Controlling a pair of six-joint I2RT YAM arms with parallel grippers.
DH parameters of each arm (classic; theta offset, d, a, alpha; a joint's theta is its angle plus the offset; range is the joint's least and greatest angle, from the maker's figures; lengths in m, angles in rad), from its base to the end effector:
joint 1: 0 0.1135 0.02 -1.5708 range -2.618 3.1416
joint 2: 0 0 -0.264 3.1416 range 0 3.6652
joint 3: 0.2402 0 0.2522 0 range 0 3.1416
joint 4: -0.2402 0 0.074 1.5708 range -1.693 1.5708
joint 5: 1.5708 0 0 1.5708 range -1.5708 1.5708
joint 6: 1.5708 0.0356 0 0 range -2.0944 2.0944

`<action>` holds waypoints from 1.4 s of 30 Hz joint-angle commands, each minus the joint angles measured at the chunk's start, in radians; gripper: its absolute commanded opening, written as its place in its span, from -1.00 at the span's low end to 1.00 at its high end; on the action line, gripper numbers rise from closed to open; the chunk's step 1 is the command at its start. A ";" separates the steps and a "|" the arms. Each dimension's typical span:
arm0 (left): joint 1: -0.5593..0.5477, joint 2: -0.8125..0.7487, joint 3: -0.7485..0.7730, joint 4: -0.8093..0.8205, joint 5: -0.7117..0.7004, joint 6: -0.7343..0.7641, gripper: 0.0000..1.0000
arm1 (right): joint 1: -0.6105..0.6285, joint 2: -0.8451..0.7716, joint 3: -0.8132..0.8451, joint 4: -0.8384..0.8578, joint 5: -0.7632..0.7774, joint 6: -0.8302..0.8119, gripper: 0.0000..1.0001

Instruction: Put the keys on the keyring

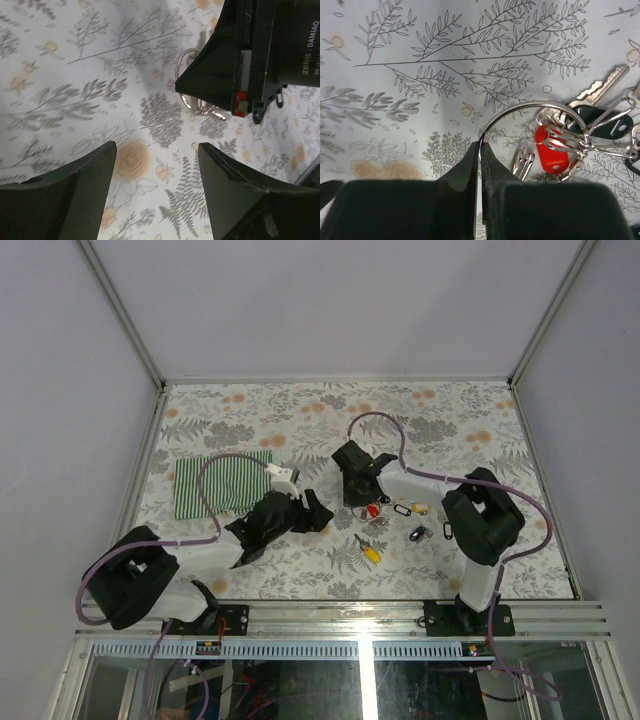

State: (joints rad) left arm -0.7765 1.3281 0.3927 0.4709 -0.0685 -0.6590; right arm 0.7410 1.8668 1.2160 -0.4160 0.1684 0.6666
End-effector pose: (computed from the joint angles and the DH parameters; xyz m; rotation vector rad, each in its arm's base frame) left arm 0.1787 -0.1722 0.1592 0.0803 2.1356 -0.8125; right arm 0.2851 0.2527 0.1698 -0.0408 2.6384 0.2698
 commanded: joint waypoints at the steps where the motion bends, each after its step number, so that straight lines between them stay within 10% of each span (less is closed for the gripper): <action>1: -0.003 0.075 0.062 0.197 0.052 -0.003 0.36 | -0.039 -0.136 -0.035 0.079 -0.071 0.054 -1.00; 22: -0.005 0.505 0.329 0.346 0.138 -0.054 0.19 | -0.145 -0.260 -0.175 0.229 -0.282 0.139 -1.00; 34: -0.004 0.551 0.390 0.329 0.122 -0.064 -0.50 | -0.167 -0.280 -0.203 0.252 -0.318 0.155 -1.00; 37: -0.004 0.550 0.392 0.320 0.113 -0.064 -0.99 | -0.171 -0.287 -0.210 0.256 -0.322 0.157 -1.00; 42: -0.005 0.538 0.384 0.305 0.098 -0.053 -1.00 | -0.181 -0.327 -0.215 0.240 -0.304 0.143 -1.00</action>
State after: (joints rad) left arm -0.7784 1.8854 0.7525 0.7223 0.0753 -0.7280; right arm 0.5663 1.6287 1.0073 -0.1722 -0.1204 0.8127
